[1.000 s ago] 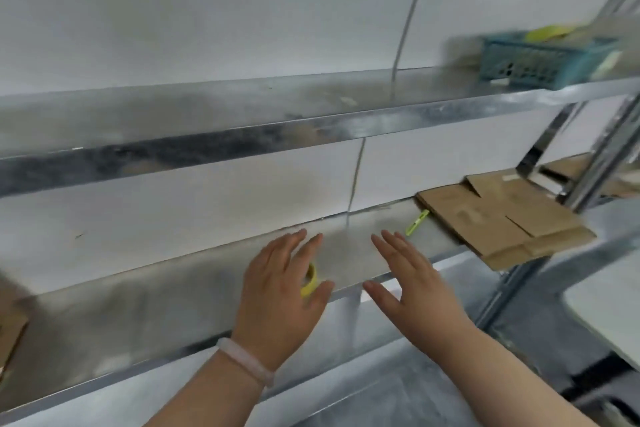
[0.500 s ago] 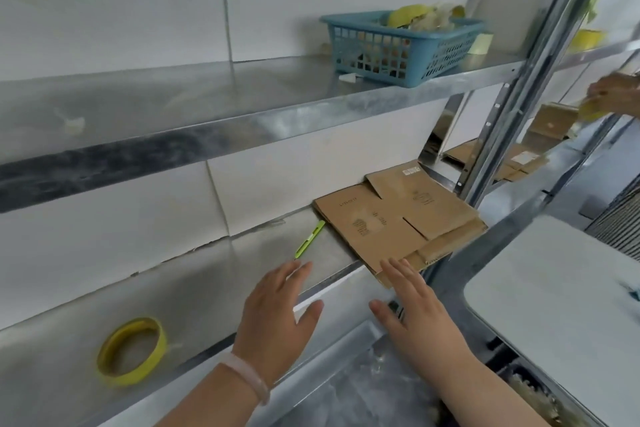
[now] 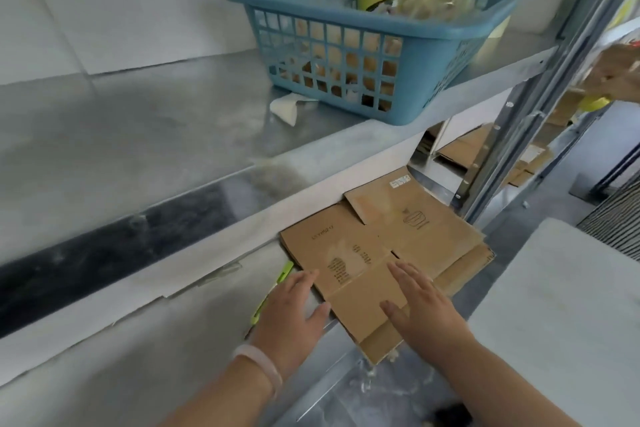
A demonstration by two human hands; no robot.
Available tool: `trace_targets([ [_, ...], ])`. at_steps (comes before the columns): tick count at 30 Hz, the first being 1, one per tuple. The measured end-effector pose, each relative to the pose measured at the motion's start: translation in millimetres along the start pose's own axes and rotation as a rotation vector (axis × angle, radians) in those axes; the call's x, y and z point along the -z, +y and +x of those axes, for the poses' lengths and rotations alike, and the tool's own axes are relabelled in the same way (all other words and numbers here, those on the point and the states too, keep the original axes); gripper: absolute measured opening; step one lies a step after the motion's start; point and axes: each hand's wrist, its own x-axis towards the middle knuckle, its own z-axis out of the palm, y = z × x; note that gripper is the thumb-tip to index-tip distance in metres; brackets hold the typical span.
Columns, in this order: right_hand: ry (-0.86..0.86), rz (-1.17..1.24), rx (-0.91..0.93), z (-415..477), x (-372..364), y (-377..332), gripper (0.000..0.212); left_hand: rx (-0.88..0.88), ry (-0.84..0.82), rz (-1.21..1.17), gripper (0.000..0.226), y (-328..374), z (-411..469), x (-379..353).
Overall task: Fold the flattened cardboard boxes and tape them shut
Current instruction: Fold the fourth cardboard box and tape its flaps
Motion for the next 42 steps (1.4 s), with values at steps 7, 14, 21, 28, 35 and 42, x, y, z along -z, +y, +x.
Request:
trace_targets([
  [7,-0.019,-0.015,-0.068,76,19,63,0.071,0.209,-0.084,-0.059,0.065,17,32,-28],
  [14,-0.098,0.001,-0.243,161,52,124,0.059,0.663,0.043,-0.523,0.067,31,58,-58],
  [21,-0.199,0.018,-0.219,216,63,152,0.061,0.836,0.374,-0.819,0.027,45,71,-70],
  [28,-0.182,0.091,-0.141,214,60,157,0.069,0.76,0.561,-0.868,0.026,72,78,-69],
  [35,-0.021,0.511,-0.123,203,85,156,0.076,0.506,0.713,-0.91,0.028,84,41,-43],
  [42,0.105,0.896,-0.056,179,121,143,0.04,0.321,0.7,-0.743,0.031,88,33,-25],
])
